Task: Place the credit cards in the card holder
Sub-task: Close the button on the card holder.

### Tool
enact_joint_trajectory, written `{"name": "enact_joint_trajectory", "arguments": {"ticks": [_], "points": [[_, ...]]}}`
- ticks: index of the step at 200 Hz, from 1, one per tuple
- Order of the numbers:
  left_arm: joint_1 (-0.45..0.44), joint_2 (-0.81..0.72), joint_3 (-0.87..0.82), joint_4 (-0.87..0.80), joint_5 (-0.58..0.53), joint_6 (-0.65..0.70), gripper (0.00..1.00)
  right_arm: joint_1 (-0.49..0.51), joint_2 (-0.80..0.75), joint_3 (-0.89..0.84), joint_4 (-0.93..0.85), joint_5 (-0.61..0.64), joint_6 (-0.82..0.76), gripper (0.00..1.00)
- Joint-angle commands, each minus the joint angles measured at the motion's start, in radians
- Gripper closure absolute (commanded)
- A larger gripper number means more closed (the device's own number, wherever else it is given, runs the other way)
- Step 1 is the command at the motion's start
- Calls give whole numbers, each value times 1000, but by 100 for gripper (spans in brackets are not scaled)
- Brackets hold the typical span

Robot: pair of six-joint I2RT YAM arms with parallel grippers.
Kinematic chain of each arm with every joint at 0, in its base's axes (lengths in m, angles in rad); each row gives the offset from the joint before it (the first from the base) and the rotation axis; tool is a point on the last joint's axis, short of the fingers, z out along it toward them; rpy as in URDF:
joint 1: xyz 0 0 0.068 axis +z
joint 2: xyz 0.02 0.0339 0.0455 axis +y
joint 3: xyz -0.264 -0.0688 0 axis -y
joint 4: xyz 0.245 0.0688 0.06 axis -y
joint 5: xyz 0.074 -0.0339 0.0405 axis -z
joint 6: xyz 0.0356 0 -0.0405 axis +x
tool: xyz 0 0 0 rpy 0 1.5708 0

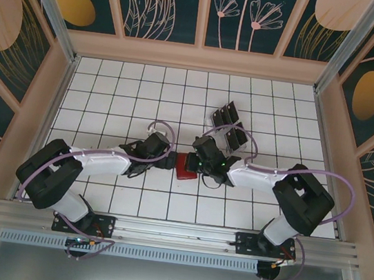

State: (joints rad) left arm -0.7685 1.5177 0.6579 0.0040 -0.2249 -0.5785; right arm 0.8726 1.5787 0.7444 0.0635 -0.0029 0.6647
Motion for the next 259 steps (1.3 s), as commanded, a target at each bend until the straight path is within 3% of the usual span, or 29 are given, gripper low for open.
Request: {"name": "enact_joint_trajectory", "arguments": {"ticks": [1,68,177,228,259], "points": [[-13,-21,-15,33,24,18,1,-10,-3,-22,22,-17,16,100],[-43,29,-32,65,22,14,1,-2,53,-60,63,-31,28,100],[-61,87,-44,94,25,-7,2,68,138,-40,-37,70,30,100],[-61,96,-41,95,21,-13,2,45,40,25,-42,27,-2,66],[-61,91,-37,87,14,-17,1,29,-62,61,-50,23,-15,50]]}}
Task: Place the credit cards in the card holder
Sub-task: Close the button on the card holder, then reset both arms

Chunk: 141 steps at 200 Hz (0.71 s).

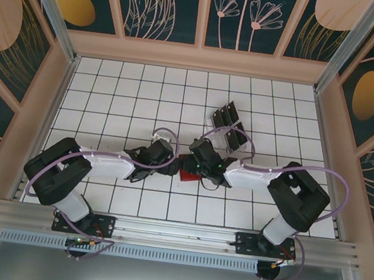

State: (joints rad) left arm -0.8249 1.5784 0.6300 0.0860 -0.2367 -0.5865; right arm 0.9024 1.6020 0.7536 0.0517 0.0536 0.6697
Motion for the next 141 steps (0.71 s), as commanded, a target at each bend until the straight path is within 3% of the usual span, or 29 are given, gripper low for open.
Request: {"name": "enact_joint_trajectory", "arguments": {"ticks": [1,55,87,117,141], "points": [[-5,31,-9,5,25,-9,1,-2,-90,52,-39,-34,-19,50],[-5,34,-1,0,14,-9,1,-37,-217,-12,-48,-34,3,50],[-5,37,11,-9,8,-6,2,-55,-249,-85,-24,-34,33,61],[-5,30,27,-29,-13,-3,1,-65,-247,-130,-2,-34,46,81],[-4,-21,57,-81,-69,-4,2,-68,-295,-120,-22,-34,47,80]]}}
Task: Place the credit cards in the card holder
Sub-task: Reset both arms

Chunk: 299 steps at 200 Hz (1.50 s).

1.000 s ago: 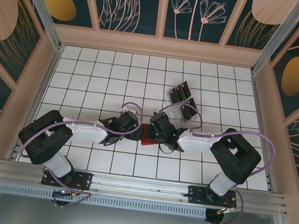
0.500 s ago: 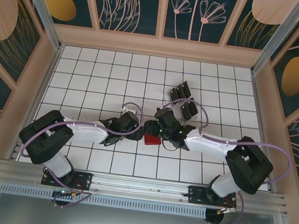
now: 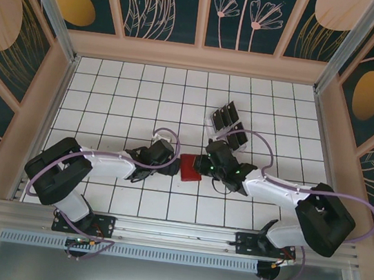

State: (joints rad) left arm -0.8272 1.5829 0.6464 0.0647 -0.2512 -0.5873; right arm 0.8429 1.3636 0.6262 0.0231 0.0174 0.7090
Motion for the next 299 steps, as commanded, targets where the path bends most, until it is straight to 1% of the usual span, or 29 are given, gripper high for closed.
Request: {"name": "enact_joint_trajectory", "arguments": {"ticks": [1,5,14,30,40,52,61,64,65,69,76,80,97,110,121,138,148,154,169,186,196,210,243,264,271,299], "points": [[-2,-31,41,-62,-58,-3,2,-9,-60,8,4,2,7,80],[-1,-48,47,-72,-74,-3,2,-12,-76,14,-7,3,6,77],[0,-87,59,-93,-115,-2,2,-25,-117,24,-30,7,1,67],[18,-155,85,-130,-182,12,1,-74,-192,44,-71,8,-11,52],[46,-195,99,-145,-208,30,1,-122,-234,60,-104,9,-25,45],[89,-243,114,-158,-238,58,2,-190,-281,89,-147,3,-52,39],[121,-283,122,-158,-268,82,1,-248,-308,115,-176,3,-76,30],[131,-298,123,-155,-283,93,1,-278,-318,125,-187,2,-91,25],[134,-303,124,-152,-283,95,1,-278,-318,125,-187,2,-91,25],[149,-323,122,-140,-297,110,1,-304,-324,138,-198,3,-108,20],[183,-357,119,-118,-317,135,1,-378,-331,158,-222,3,-136,5],[205,-375,117,-105,-324,147,1,-415,-330,170,-229,3,-150,1],[325,-435,101,-32,-306,200,1,-592,-308,203,-226,3,-218,1],[411,-472,64,68,-307,256,1,-701,-267,225,-202,6,-254,1],[484,-494,34,141,-304,291,1,-771,-231,237,-173,54,-287,1],[589,-516,-28,263,-267,341,1,-829,-201,202,-48,130,-362,1],[629,-517,-70,352,-262,382,1,-845,-199,152,69,156,-421,1],[649,-511,-89,392,-267,401,1,-848,-201,117,140,192,-442,1],[698,-481,-114,438,-260,432,1,-855,-203,27,317,247,-499,1],[727,-457,-168,517,-222,469,1,-858,-187,-72,504,247,-571,1],[736,-441,-198,561,-205,480,1,-858,-170,-123,593,252,-584,1],[741,-408,-235,621,-187,486,1,-857,-145,-184,691,241,-601,1],[744,-298,-342,845,-166,491,1,-858,-77,-310,921,229,-658,1],[746,-222,-379,983,-142,519,1,-867,-16,-347,1006,176,-641,1],[748,-210,-366,972,-123,521,1,-866,10,-367,1062,167,-644,1],[754,-132,-386,1117,-43,534,1,-860,117,-451,1315,150,-647,1]]}}
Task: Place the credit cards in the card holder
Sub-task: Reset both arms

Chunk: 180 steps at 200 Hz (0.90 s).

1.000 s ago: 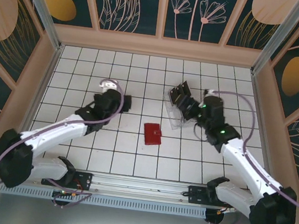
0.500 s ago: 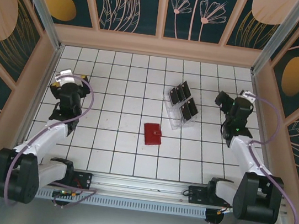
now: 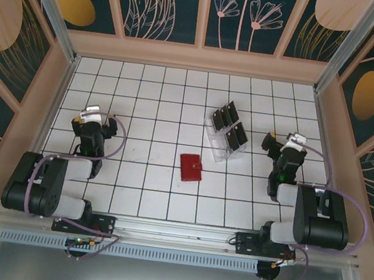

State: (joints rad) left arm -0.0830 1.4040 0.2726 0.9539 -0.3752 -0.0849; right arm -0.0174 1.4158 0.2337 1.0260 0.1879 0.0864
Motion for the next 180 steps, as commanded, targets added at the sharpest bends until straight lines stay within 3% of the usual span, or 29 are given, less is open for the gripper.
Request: {"name": "enact_joint_trajectory", "arguments": {"ticks": [1,16,31,41,64,94,100,116,180], "points": [[9,50,-14,234,84,33,2,0,68,-61,322,-22,-27,1],[20,79,-13,257,105,25,1,8,94,-70,350,-64,-47,1],[54,93,-6,252,174,5,1,17,163,-99,491,-59,-69,1],[64,115,-25,304,212,9,1,18,132,-73,378,-78,-65,1],[65,125,-29,316,219,9,1,-8,145,-34,328,-101,-41,1],[68,125,-23,304,225,8,1,-12,145,-31,322,-102,-37,4],[69,125,-23,301,226,8,1,-11,146,-30,322,-99,-39,1],[69,121,-28,306,225,10,1,11,146,-52,364,12,-26,1],[69,124,-23,303,226,8,1,18,147,-30,325,-44,-56,1]]}}
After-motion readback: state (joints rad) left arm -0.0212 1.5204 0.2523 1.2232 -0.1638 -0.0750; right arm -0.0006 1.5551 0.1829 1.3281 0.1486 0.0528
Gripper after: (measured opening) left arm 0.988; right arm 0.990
